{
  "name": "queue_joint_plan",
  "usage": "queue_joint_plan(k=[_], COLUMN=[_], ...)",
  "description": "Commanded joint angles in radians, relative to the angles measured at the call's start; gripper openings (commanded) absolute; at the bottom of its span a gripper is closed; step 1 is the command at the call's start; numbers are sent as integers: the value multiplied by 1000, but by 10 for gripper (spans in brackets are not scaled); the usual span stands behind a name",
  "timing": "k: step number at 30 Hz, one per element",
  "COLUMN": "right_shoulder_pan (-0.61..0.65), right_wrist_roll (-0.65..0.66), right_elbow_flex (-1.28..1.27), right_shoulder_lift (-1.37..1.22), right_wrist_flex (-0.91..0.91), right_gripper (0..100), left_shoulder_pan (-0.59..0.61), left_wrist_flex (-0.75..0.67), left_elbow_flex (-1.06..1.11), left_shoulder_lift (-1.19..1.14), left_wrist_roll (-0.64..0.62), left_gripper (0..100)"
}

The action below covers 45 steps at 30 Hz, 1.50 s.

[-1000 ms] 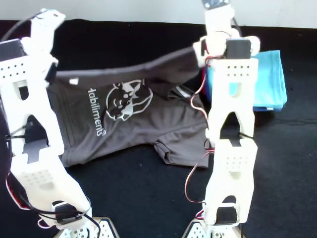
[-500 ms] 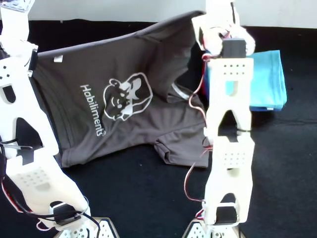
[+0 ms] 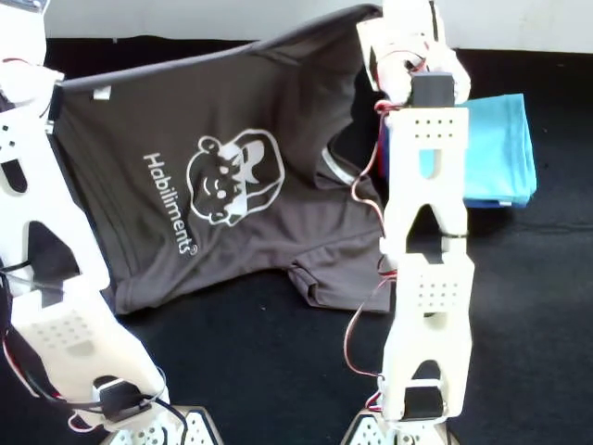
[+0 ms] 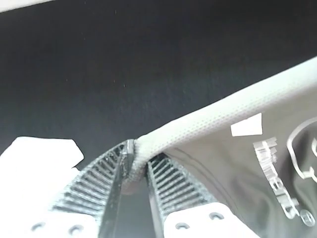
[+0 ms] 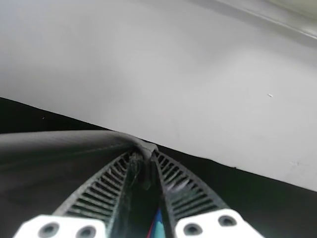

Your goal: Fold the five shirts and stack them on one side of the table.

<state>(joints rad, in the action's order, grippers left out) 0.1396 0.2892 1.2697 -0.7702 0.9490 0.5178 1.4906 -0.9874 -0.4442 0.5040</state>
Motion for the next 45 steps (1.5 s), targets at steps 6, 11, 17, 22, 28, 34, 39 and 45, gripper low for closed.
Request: queue_joint_plan(k=[6,11,17,22,28,34,39,45], right_shoulder_pan=[-13,-18,-5,-5,15,67,108,171], right_wrist_roll=[-2,2,144,172,169,38,-91,-141], right_elbow_flex=[-8,-5,-1,1,31,205,216,188], right_shoulder_lift=[-61,-162,-291,-403,-410,-285,-274,-303], right_wrist_flex=[-186,-314,-337,-395,-283,272,394,397], right_gripper=[5,5,5,5,5,5,5,5], left_shoulder_pan=[13,-7,-5,-15,-35,-71,-87,-84], left_wrist_flex=[-57,-95,-203,-229,-184,-84,-78,-78], left_elbow_flex=[-41,-42,-42,-42,-42,-42,-42,-42], left_shoulder_lift=[-131,-239,-360,-437,-467,-421,-412,-415], left_wrist_roll=[-11,-11,-12,-12,-11,-9,-9,-9], left_gripper=[9,9,9,9,9,9,9,9])
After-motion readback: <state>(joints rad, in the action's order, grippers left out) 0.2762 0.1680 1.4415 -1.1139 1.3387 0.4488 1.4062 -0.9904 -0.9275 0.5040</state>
